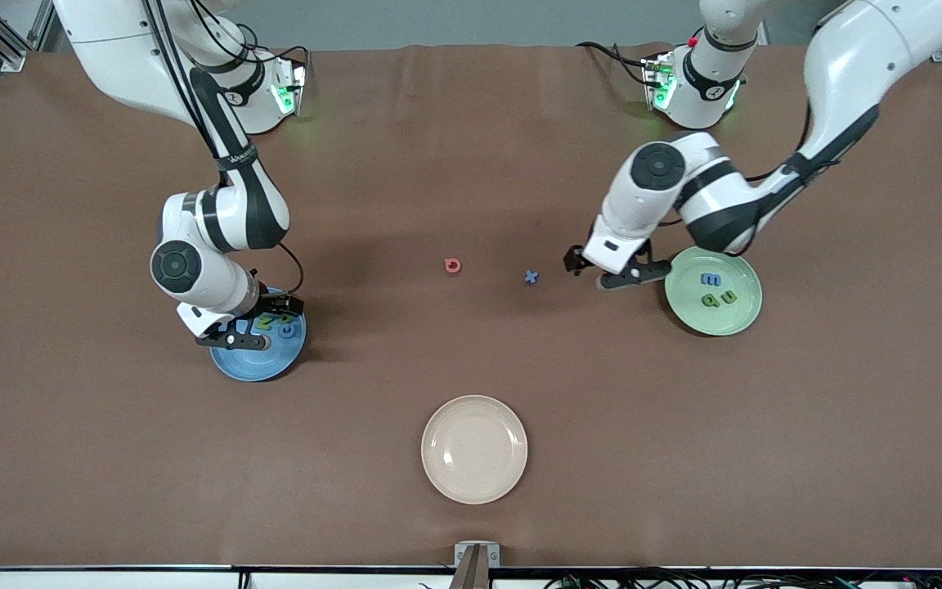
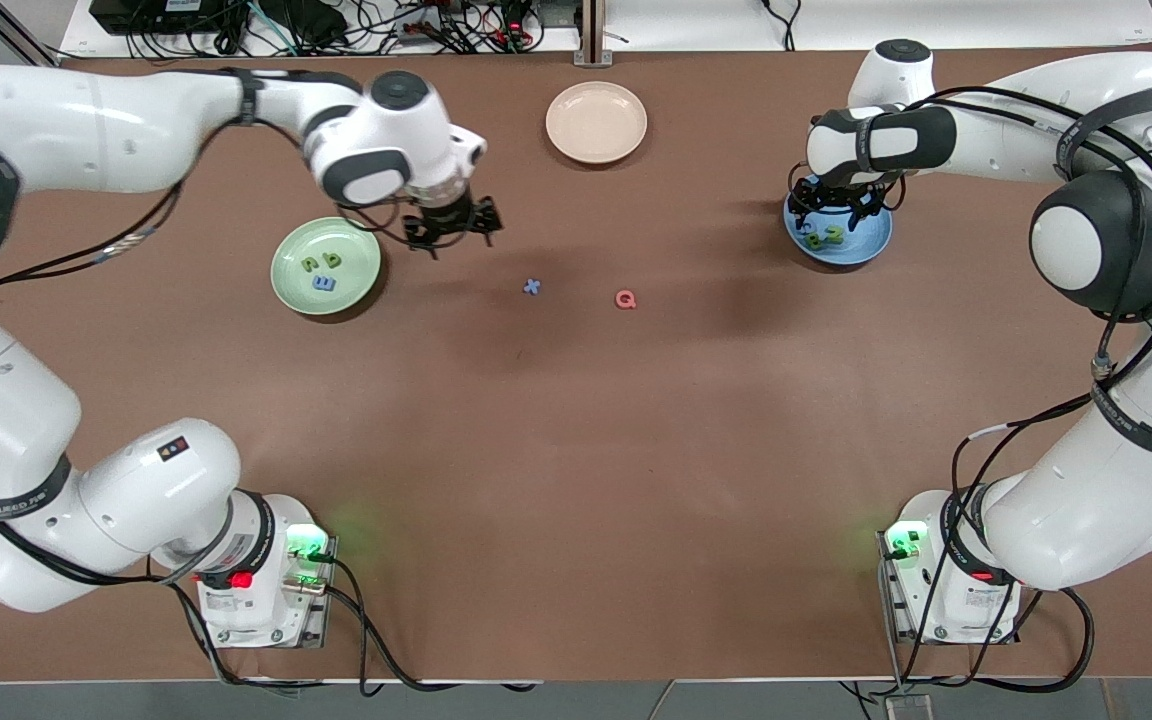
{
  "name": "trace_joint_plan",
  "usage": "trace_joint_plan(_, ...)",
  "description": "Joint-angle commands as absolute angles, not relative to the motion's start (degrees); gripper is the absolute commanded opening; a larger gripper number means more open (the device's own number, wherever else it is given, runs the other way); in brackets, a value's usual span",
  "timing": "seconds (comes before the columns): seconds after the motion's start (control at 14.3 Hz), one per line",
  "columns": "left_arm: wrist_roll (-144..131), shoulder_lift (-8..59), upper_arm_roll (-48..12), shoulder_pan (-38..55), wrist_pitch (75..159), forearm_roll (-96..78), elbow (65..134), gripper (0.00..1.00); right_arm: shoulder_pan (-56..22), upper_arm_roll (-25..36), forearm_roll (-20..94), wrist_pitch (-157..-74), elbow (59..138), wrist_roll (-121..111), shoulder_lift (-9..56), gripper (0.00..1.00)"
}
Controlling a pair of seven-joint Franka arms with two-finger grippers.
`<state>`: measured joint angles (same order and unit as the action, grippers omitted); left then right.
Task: Sort uppercase to blue plate, lowercase to green plate
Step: 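Place the B on the blue plate while the left gripper reaches the x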
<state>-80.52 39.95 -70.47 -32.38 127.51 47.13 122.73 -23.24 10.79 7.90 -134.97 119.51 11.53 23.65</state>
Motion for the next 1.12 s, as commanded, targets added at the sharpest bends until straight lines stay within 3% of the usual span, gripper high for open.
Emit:
trace_joint_plan(0.0, -84.9, 39.7, -62.8, -20.6, 126.5, 45.4, 117.3, 0.99, -22.6, 10.2, 7.6, -135.4, 120.3, 11.3, 22.8, 1.0)
trace_joint_plan(0.42, -88.0, 41.9, -47.9, -1.3, 127.0, 42.2, 108.1, 0.99, -22.7, 10.2, 7.6, -135.4, 120.3, 11.3, 22.8, 1.0)
trace_joint_plan(0.84, -87.8, 44.0, -45.9, 0.2, 131.9, 42.0, 108.3, 0.98, -22.7, 10.2, 7.6, -135.4, 120.3, 11.3, 22.8, 1.0)
trace_joint_plan(1.05, -87.9, 44.1, -45.9, 0.2, 131.9, 41.8, 109.1, 0.84, -22.7, 10.2, 7.6, -135.4, 120.1, 11.4, 22.8, 1.0)
